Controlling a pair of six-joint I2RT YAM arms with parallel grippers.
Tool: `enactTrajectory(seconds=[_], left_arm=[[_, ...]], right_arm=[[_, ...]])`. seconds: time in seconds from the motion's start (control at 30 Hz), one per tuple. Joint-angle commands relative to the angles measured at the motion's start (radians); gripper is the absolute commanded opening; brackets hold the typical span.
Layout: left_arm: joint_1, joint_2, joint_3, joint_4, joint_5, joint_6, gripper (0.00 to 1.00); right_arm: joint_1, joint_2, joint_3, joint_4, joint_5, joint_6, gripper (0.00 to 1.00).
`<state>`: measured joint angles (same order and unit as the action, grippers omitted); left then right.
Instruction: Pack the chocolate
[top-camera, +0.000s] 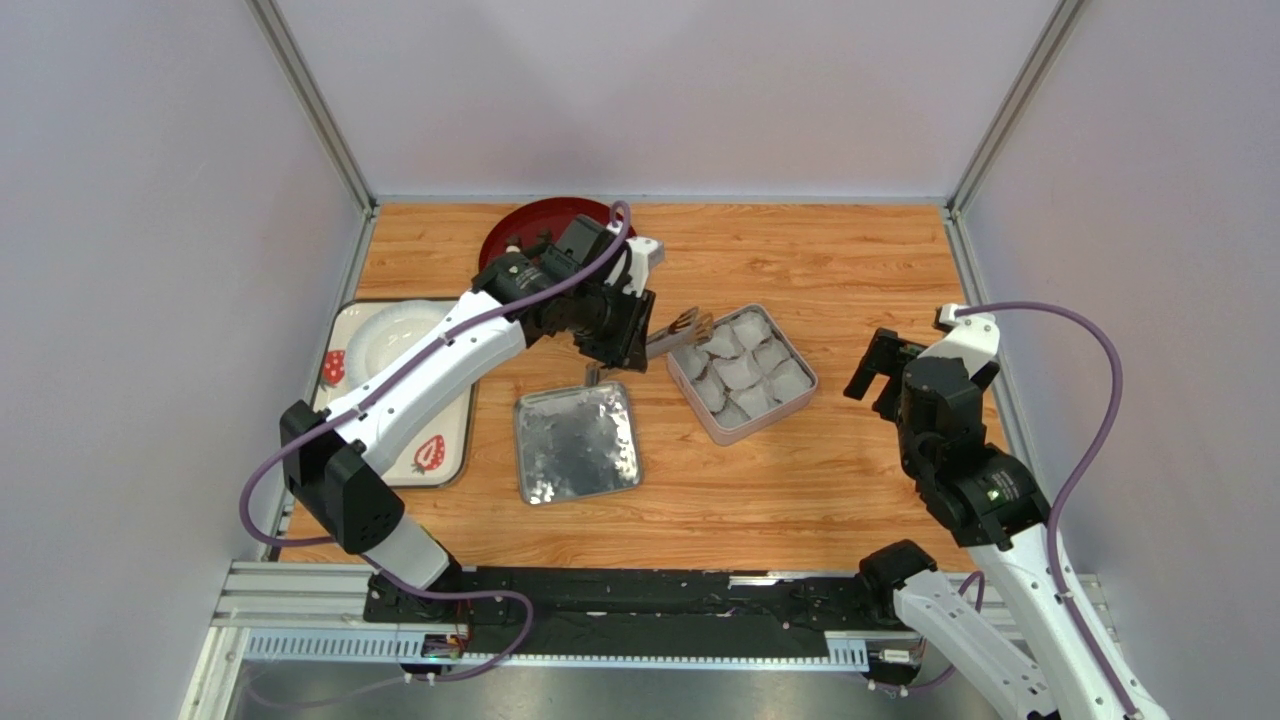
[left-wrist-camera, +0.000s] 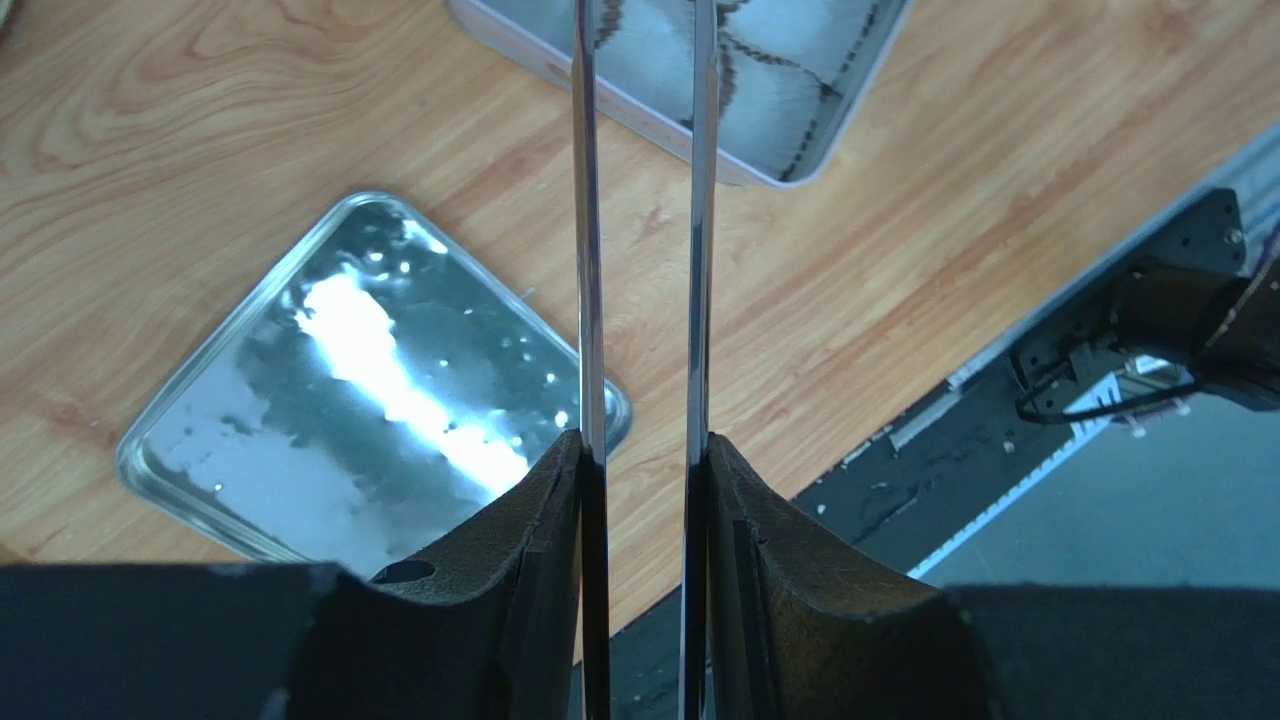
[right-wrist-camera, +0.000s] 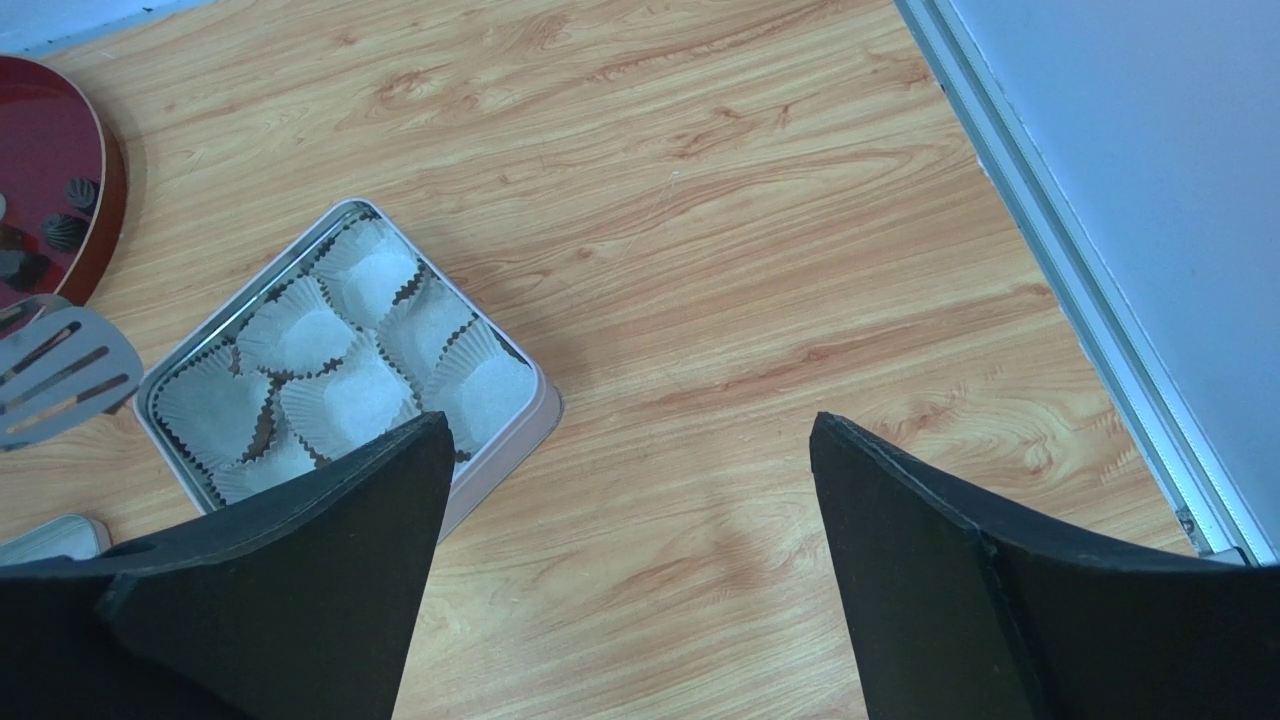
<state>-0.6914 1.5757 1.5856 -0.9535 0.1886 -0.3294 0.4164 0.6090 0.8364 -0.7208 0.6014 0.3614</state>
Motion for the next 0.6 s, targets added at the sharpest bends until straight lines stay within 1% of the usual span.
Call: enactTrajectory(seconds=[0.0,0.3,0.57], left_arm=[[-0.057,-0.023,0.065,0.053,0.064,0.023,0.32],[-0.151,0.127,0.168,0.107,0.132,0.038,0.32],[-0.183,0.248,0.235,0.137,0.156,0.041,0.33]], right_arm=[[-0.001,0.005,0.0,0.043,0.008,-0.004,0.93],[-0.001,0.009,-0.002,0.041,0.006,-0.004,0.93],[-0.001,0.008,-0.002,0.038,0.005,-0.006,0.93]])
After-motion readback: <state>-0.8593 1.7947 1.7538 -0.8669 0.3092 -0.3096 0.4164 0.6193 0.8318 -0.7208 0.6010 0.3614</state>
